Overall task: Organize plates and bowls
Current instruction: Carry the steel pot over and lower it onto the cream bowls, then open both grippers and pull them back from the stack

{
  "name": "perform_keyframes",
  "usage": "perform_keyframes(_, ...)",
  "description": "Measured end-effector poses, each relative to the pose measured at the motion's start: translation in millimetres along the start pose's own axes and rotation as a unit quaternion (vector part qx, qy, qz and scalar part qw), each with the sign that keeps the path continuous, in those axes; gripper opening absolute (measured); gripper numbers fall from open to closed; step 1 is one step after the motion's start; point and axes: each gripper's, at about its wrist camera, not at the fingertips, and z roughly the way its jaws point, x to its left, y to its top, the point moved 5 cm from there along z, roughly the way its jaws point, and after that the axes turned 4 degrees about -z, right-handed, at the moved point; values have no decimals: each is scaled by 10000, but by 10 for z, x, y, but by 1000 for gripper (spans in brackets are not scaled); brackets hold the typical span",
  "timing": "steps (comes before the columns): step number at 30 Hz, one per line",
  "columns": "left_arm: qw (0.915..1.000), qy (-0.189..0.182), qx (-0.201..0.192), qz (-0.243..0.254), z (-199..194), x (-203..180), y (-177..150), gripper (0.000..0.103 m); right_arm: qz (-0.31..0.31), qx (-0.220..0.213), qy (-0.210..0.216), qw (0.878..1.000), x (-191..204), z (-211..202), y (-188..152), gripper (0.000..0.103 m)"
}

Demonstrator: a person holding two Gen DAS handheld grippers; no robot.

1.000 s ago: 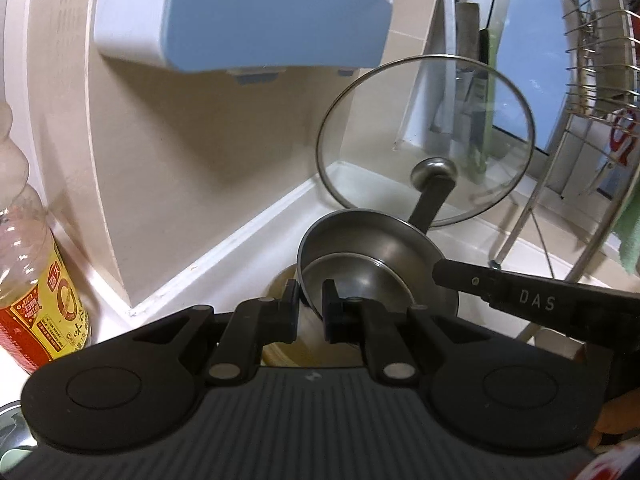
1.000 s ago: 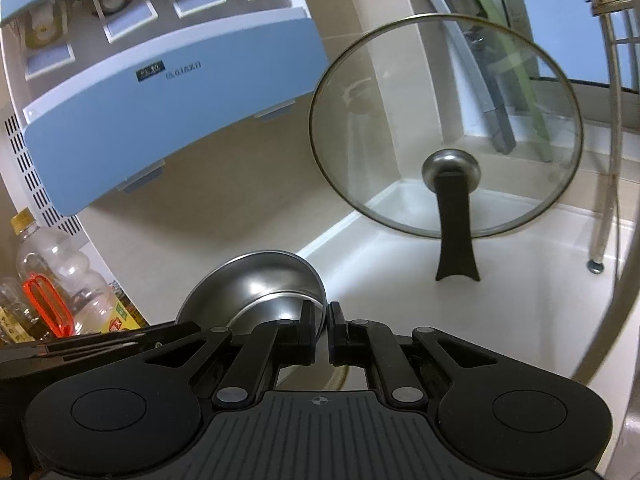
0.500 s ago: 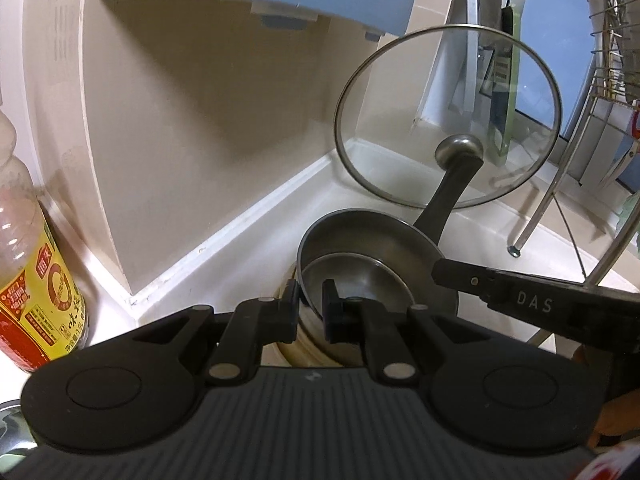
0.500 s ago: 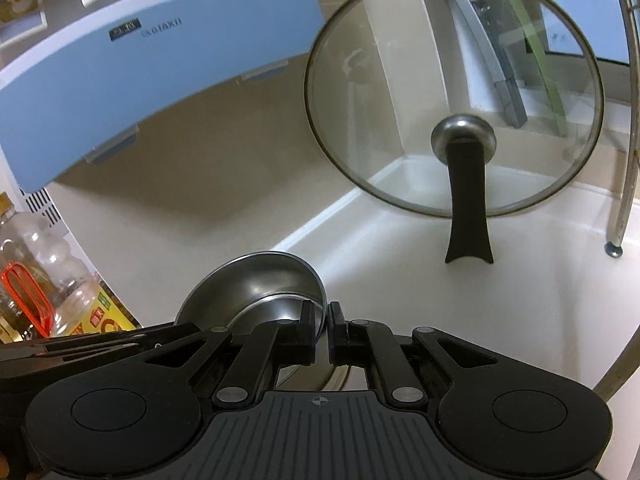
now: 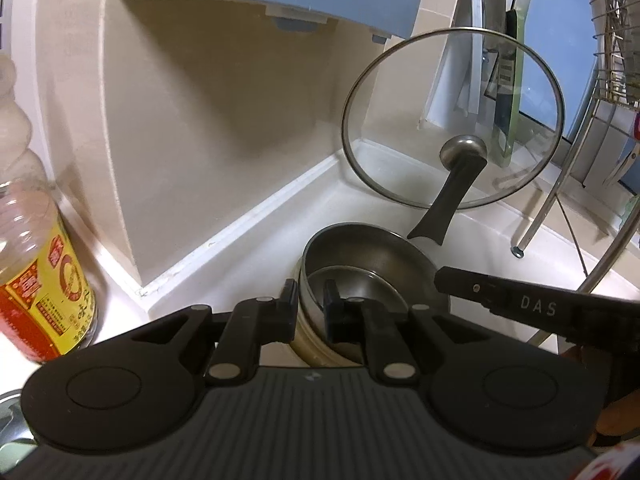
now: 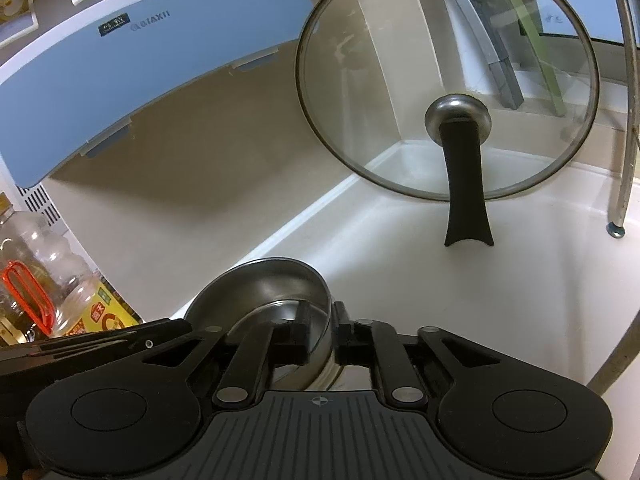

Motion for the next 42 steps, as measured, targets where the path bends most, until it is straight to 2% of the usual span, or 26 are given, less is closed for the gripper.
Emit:
perform_keyframes(2, 10000, -12, -46, -3, -66, -6, -11, 11, 7, -14, 45, 10000, 13, -51, -19, 24)
perform_keyframes(15, 9998, 89, -54, -175, -533, -65, -282, 12, -24, 25, 359, 9993, 103, -515, -235, 32)
perform_keyframes(17, 9997, 135, -29, -195, -609, -90, -354, 19, -37, 67, 387, 9992, 114, -590, -300, 40)
perform_keyframes(20, 9995, 179, 31, -252, -722, -127, -473, 20, -30, 130, 450, 9989, 116, -725, -411, 50)
perform_keyframes(23, 9992, 183, 124, -323, -836, -178, -609, 20, -37, 218, 485, 9986, 113, -869, -532, 55)
perform_keyframes(26, 9990, 206, 168, -364, -963, -233, -752, 24, -54, 304, 510, 9982, 112, -1013, -656, 57)
perform_keyframes(42, 9954, 565, 357, -689, -1609, -434, -1506, 25, -297, 846, 599, 9942, 94, -1674, -1345, 61)
